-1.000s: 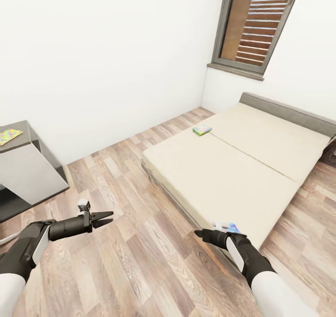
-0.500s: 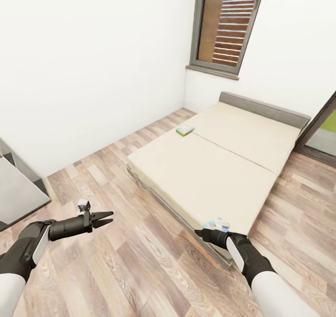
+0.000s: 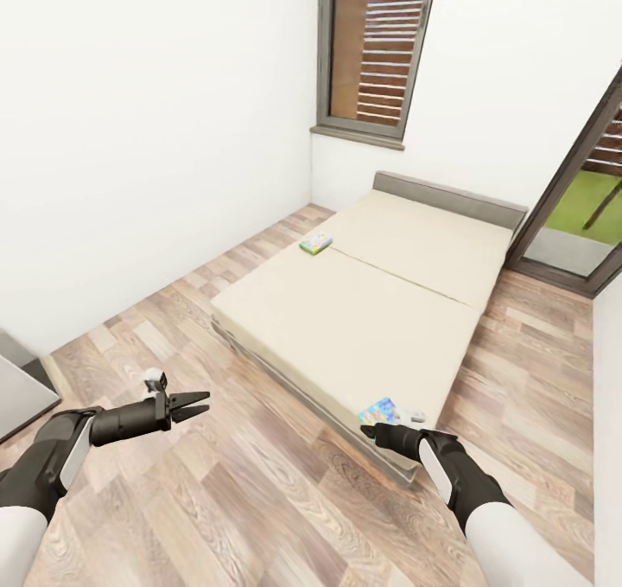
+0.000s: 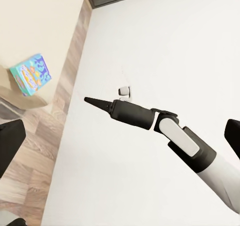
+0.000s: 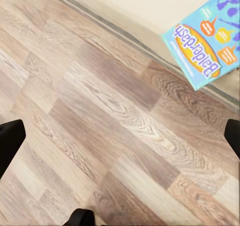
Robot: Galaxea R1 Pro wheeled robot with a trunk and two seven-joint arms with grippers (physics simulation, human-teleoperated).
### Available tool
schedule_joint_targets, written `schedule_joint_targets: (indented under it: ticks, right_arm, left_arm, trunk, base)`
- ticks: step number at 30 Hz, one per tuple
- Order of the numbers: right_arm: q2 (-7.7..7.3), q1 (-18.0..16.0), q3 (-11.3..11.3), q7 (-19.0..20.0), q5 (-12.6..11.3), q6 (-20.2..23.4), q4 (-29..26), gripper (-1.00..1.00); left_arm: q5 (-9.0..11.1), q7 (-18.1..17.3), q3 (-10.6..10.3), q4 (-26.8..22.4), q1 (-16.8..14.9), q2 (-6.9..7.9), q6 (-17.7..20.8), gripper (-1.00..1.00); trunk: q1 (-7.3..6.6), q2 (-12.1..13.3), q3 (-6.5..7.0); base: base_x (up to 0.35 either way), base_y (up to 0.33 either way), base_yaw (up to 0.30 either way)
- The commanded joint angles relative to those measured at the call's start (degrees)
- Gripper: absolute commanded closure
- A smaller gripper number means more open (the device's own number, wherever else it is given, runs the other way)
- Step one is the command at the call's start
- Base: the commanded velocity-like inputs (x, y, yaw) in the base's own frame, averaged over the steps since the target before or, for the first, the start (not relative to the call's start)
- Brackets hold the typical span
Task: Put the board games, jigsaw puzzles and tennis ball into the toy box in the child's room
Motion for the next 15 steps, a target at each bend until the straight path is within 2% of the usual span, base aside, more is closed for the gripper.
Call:
schedule_joint_targets:
  ticks: [1,15]
  right_arm:
    - [0.03,-0.04,-0.22,0.14,-0.31,0.40,-0.05,-1.00]
    - [0.12,-0.04,-0.23,0.14,-0.31,0.37,-0.05,-1.00]
  left_arm:
    - [0.11,-0.13,0.00,-0.03,-0.02,0.02,0.59,-1.00]
    - [0.11,-0.11,0.00,0.01,-0.02,0.02,0.63,-1.00]
  trunk:
    - [0.03,-0.10,-0.03]
    - [0.03,-0.10,0.93]
  base:
    - [0.000,0.003,-0.229]
    - [0.000,0.002,-0.223]
